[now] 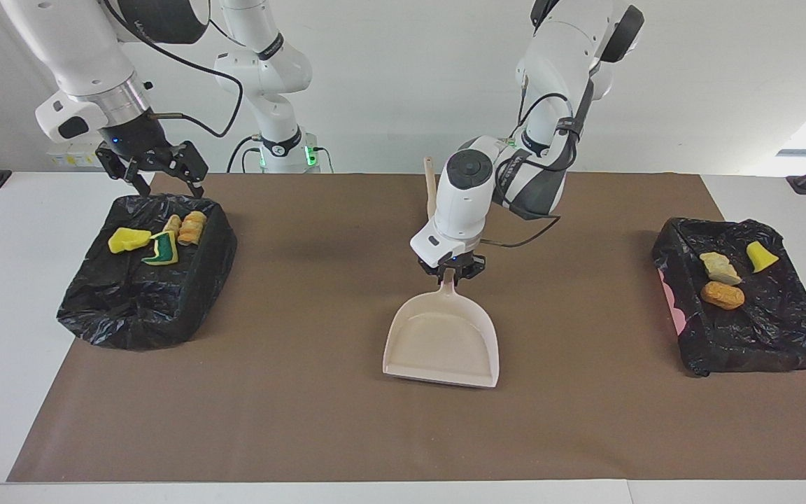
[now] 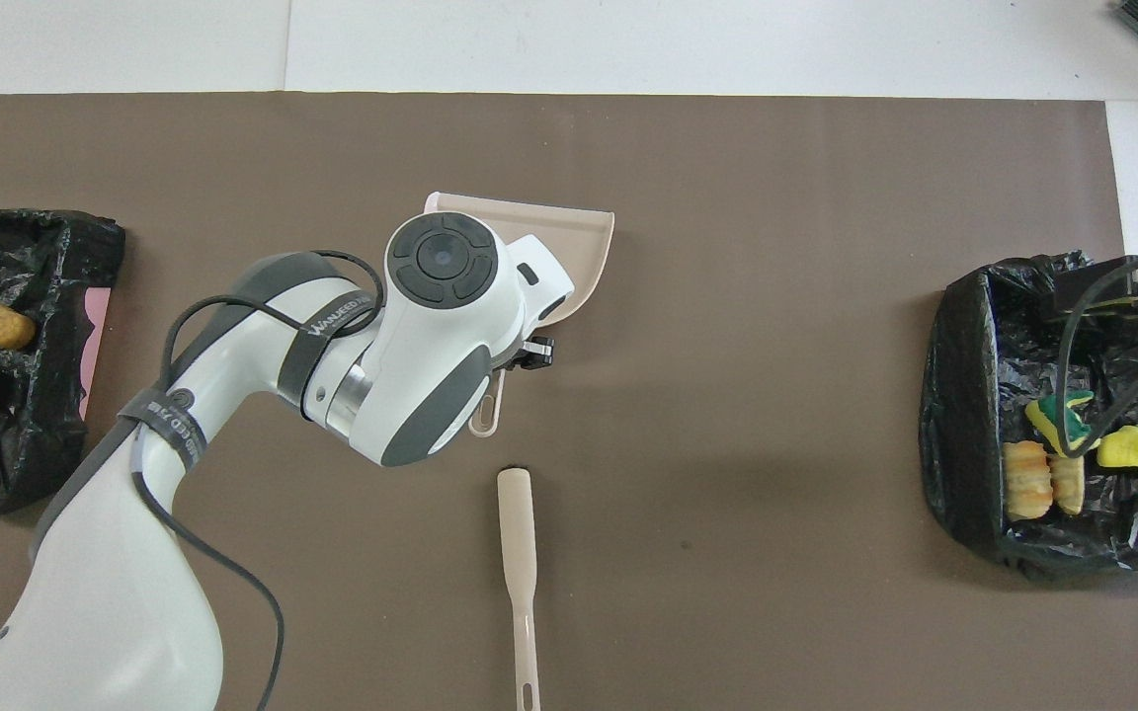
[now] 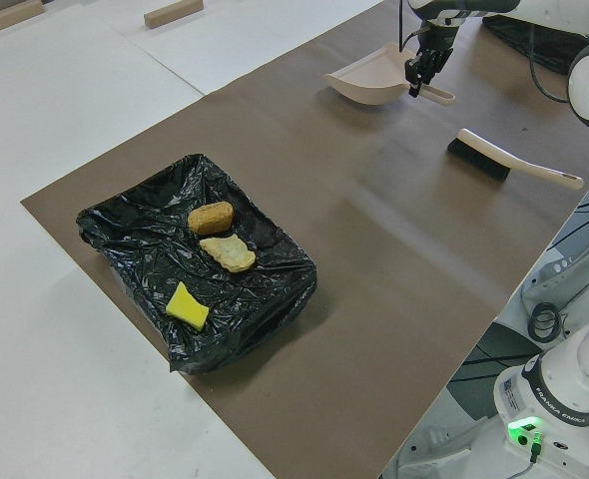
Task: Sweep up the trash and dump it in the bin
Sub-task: 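Bring the empty dustpan back to the table center with the left gripper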
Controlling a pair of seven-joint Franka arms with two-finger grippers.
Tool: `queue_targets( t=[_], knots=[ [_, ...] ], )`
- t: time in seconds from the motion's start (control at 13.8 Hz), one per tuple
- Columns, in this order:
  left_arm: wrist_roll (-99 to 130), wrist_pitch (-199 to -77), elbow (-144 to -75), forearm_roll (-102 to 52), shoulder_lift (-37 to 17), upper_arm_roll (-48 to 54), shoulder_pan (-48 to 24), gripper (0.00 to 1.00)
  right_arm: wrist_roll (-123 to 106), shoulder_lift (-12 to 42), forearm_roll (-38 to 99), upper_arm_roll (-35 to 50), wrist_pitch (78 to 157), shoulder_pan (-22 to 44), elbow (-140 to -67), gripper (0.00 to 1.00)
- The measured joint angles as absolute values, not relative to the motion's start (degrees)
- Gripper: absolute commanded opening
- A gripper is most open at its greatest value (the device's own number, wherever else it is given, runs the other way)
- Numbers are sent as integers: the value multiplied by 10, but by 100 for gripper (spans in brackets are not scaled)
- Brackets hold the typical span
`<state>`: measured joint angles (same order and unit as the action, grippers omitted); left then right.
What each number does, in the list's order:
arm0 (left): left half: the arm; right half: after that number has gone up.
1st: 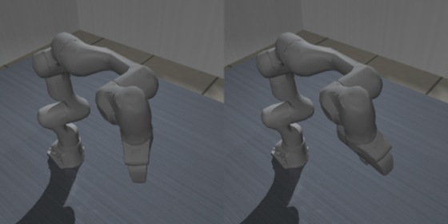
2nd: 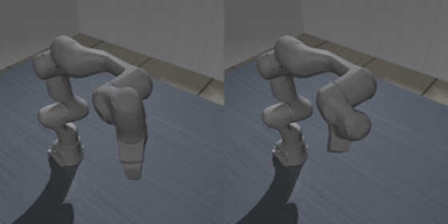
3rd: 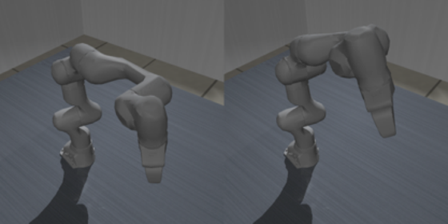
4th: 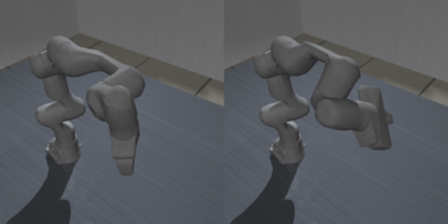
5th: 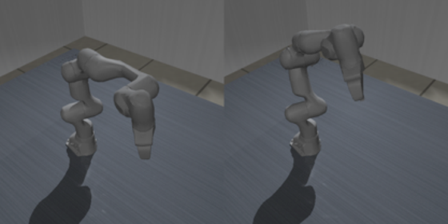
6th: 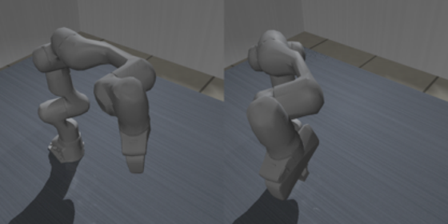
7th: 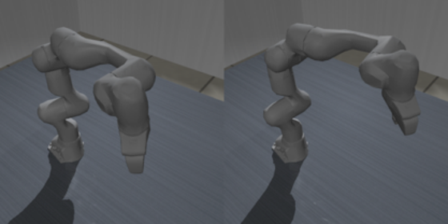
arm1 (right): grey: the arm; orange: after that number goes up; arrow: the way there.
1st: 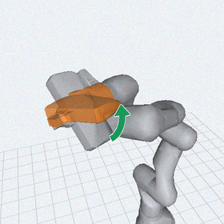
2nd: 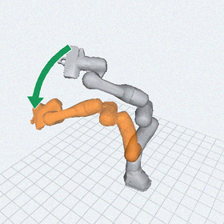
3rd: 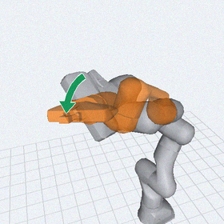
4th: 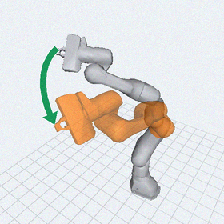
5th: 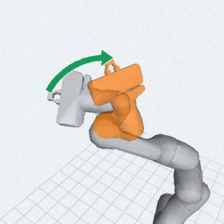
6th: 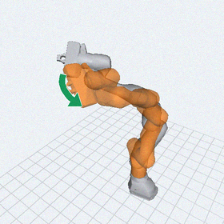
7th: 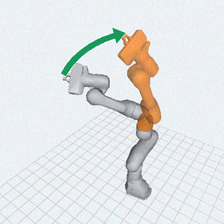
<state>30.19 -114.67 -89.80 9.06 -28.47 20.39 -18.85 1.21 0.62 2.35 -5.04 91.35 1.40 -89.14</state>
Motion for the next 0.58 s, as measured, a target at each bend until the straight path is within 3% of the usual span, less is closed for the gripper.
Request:
queue_targets(
  t=[0.15, 0.22, 0.29, 0.36, 0.44, 0.58],
  knots=[
    [308, -1141, -875, 96, -311, 204, -195, 0, 12, 6, 24, -50, 914, 14, -891, 100],
    [310, -1137, -869, 96, -315, 204, -196, 17, 12, 6, 24, -50, 914, 14, -891, 100],
    [311, -1134, -865, 96, -315, 204, -196, 53, 12, 6, 24, -50, 914, 14, -891, 100],
    [311, -1133, -863, 97, -315, 203, -196, 78, 12, 6, 24, -50, 914, 14, -891, 100],
    [311, -1132, -862, 98, -315, 202, -196, 91, 12, 6, 24, -50, 914, 14, -891, 100],
    [311, -1132, -859, 107, -315, 199, -196, 100, 12, 6, 24, -50, 914, 14, -891, 100]
  ],
)
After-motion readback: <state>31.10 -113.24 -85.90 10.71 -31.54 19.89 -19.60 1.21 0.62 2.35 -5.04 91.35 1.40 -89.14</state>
